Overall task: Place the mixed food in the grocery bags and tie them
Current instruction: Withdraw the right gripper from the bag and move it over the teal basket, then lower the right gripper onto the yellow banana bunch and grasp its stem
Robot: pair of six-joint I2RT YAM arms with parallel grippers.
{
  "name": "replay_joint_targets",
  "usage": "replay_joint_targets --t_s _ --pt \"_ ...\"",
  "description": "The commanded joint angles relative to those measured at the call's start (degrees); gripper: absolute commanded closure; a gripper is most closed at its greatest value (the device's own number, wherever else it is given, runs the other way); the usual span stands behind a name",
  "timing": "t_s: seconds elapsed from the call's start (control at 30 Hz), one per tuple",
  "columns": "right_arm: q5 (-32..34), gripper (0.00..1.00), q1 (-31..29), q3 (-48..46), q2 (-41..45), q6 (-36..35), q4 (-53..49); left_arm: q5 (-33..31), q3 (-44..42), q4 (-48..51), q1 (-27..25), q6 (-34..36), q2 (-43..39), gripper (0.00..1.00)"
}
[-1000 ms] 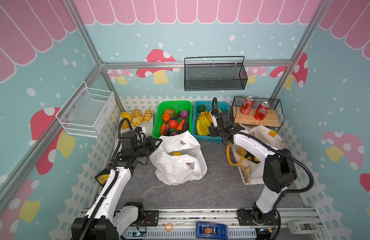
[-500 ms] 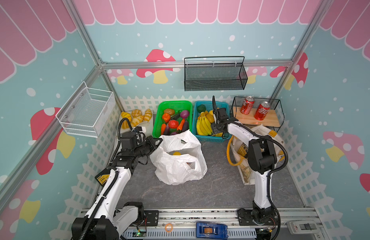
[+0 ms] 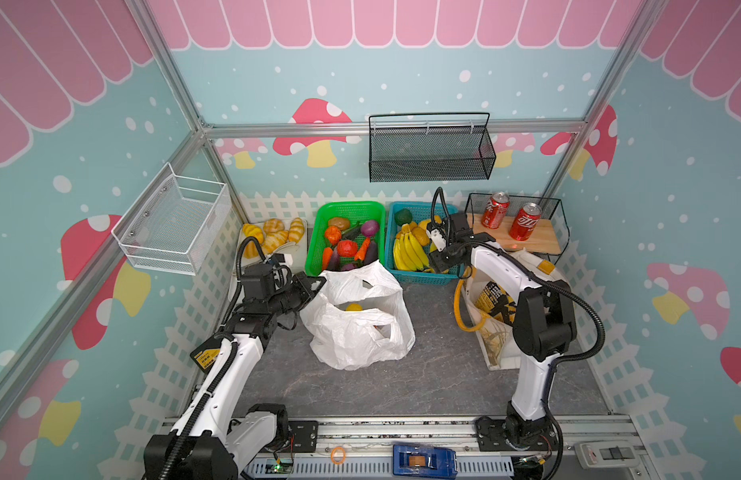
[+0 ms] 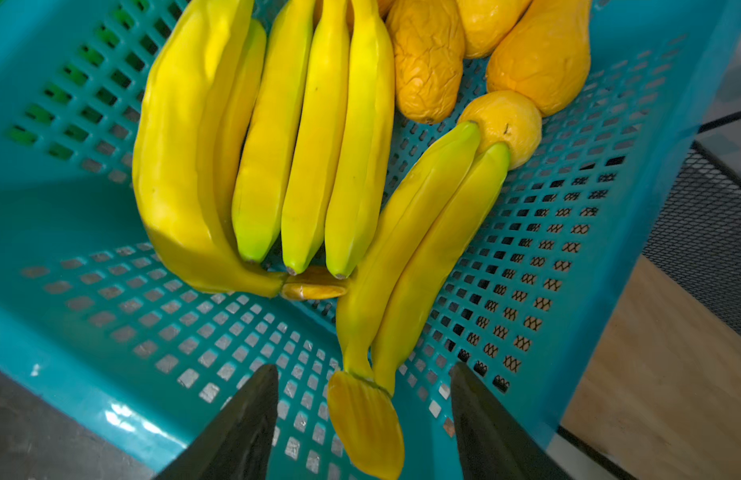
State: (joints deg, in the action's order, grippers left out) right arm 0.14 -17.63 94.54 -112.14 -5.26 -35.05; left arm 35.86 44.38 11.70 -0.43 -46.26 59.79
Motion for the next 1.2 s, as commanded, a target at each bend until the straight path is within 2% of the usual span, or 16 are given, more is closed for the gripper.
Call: replay_joint_targets --t_s 0.0,0.57,0.93,1.17 --pt "-1.2 0.34 0.2 0.6 -0.1 -6.0 -4.7 0.8 -0.8 -1.2 0.3 -0.3 -0.4 1.00" --pt "1.7 0.45 2.7 -0.4 1.1 -9.3 -5.2 1.0 -0.7 -1.3 0.4 -0.6 0.3 1.00" --pt "3.2 0.59 2.7 0.4 -1.2 -9.5 -5.1 0.8 -1.1 -1.4 0.3 -0.7 0.3 1.00" --pt "3.5 0.62 2.8 1.0 -2.4 -10.1 -6.5 1.0 -1.1 -1.7 0.3 -0.9 0.5 1.00"
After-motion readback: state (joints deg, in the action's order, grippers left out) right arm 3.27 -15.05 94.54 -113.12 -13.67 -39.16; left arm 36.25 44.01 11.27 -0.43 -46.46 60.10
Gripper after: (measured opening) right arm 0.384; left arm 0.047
